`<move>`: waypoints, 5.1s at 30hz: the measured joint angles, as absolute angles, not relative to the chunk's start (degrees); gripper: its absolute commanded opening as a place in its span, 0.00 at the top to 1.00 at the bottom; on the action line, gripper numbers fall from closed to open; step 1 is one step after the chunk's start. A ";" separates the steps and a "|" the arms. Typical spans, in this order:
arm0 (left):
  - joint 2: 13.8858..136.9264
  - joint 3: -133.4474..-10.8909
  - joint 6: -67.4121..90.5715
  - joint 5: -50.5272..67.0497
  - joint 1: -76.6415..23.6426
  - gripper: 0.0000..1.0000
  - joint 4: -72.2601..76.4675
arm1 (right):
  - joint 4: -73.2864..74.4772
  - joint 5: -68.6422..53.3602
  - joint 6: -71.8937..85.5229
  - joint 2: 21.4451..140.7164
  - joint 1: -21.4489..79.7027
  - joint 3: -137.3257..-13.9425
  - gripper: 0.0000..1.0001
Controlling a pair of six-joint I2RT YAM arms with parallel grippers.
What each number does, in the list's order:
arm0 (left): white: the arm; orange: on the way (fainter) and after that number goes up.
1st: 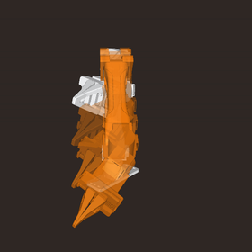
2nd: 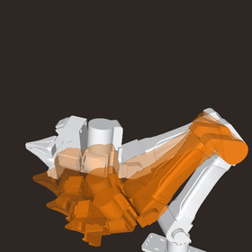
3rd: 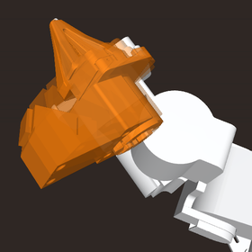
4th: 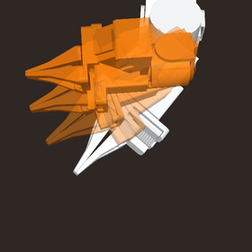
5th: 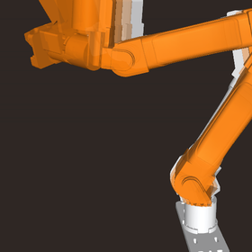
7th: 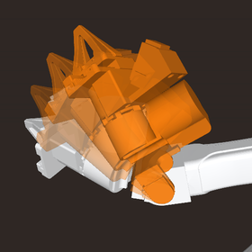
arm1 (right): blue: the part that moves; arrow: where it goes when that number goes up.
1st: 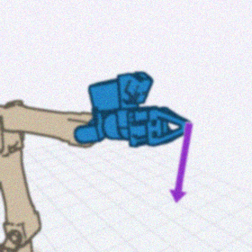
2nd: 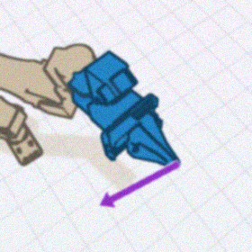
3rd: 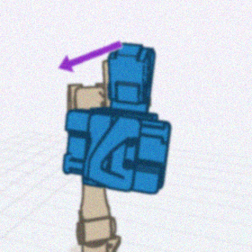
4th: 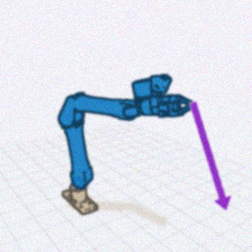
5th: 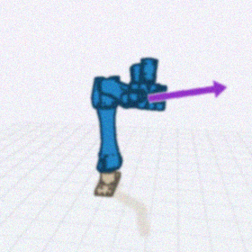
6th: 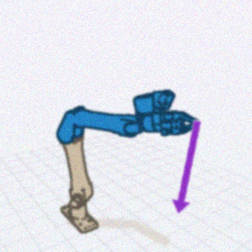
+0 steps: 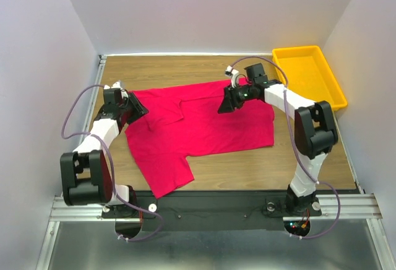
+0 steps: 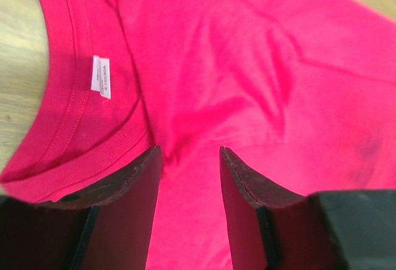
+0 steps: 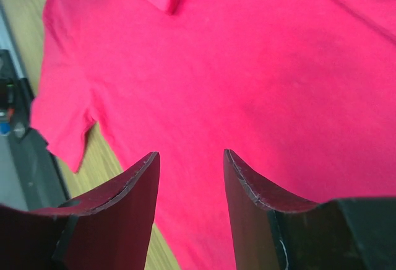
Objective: Fold and stack the t-shirts
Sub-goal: Fold the tshirt
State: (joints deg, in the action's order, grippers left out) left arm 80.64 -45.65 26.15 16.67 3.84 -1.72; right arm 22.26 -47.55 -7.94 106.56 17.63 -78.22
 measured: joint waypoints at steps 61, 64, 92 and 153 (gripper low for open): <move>47.75 -36.01 26.94 11.44 4.36 0.34 -4.60 | 22.02 -37.34 17.56 137.67 34.98 -108.88 0.49; 47.83 -36.01 27.46 12.62 4.36 0.34 -4.62 | 22.48 -36.29 14.68 134.15 35.03 -106.54 0.43; 44.16 -32.93 34.37 28.60 2.24 0.34 -26.44 | 40.64 -20.60 -41.01 71.40 -7.94 -40.56 0.33; 46.24 -30.44 33.89 31.07 2.22 0.33 -20.25 | 35.18 -20.88 -20.67 95.50 18.02 -71.75 0.47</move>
